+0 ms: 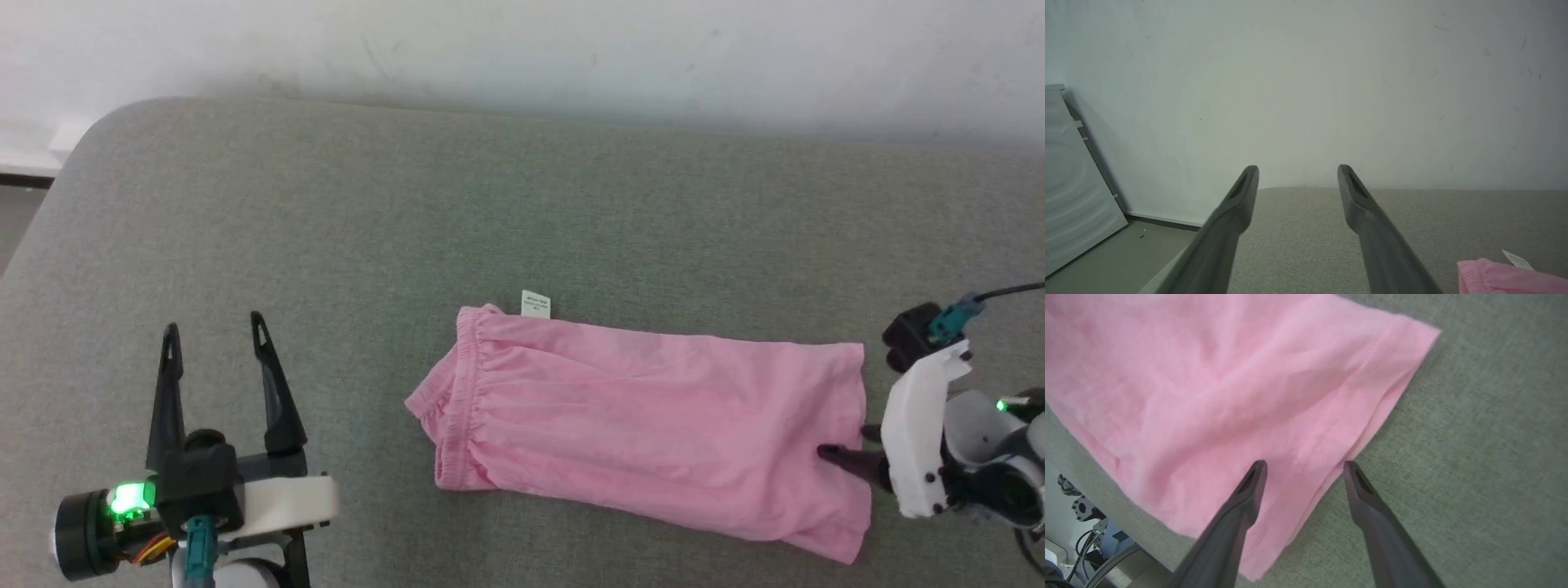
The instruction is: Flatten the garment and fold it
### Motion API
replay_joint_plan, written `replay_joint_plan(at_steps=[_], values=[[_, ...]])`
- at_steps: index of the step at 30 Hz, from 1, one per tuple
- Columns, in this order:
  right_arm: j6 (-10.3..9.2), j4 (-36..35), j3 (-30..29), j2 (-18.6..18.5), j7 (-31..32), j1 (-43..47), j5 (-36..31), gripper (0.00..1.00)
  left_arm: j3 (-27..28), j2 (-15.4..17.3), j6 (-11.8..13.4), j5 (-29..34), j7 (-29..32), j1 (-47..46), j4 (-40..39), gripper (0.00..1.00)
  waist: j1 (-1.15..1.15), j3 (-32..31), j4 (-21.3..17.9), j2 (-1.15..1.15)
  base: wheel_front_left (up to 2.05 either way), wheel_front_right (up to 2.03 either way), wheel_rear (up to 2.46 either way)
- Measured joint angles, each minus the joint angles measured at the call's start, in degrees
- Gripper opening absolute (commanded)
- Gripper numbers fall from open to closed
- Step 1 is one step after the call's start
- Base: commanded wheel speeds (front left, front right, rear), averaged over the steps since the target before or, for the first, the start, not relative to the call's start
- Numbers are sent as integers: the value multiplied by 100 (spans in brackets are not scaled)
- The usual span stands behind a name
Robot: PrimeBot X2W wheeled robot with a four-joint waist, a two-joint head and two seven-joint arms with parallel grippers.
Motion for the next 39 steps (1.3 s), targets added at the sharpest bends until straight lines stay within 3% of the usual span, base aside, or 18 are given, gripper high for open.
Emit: replay_joint_plan(at_steps=[7,11,12,13,23,31,39], values=[[0,445,-253,419,-71,233,-293,100,248,-450,-667,439,0,122,133,100,-1,129,106,0,0,0,0],[0,441,-299,450,-104,273,-304,100,379,-573,-856,606,0,122,178,100,-1,170,107,0,0,0,0],[-1,420,-300,471,-118,274,-312,42,454,-623,-937,677,0,123,181,100,-1,175,83,0,0,0,0],[-2,381,-289,478,-157,275,-335,1,489,-645,-968,712,0,124,191,100,-1,174,68,0,0,0,0],[-7,-288,-68,333,-432,244,-339,0,750,-777,-1182,951,0,201,261,100,0,67,-117,0,0,0,0],[0,-797,-307,-443,-502,203,-297,0,811,-805,-1228,1038,0,342,264,100,0,-108,-260,0,0,0,0],[0,-876,-814,-1228,-408,765,-252,0,790,-806,-1307,1111,0,438,270,100,0,-246,-368,0,0,0,0]])
